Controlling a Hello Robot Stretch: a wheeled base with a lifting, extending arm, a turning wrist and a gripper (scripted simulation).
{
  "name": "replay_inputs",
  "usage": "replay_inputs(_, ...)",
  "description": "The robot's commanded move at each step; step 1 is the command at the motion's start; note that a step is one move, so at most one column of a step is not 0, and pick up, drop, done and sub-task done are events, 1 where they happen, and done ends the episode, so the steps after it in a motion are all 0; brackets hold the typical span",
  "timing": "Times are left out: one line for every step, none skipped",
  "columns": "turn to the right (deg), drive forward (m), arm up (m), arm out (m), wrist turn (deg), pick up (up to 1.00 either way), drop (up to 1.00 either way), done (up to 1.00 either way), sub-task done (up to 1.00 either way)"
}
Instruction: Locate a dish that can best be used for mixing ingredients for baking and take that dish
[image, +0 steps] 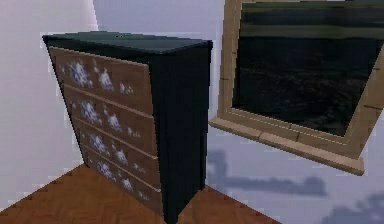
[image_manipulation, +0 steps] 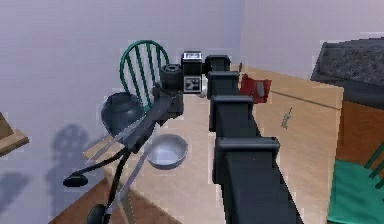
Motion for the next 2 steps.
replay_inputs(0.0,0.00,0.00,0.00,45.0,0.00,0.00,0.00,0.00)
replay_inputs(0.0,0.00,0.00,0.00,45.0,0.00,0.00,0.00,0.00)
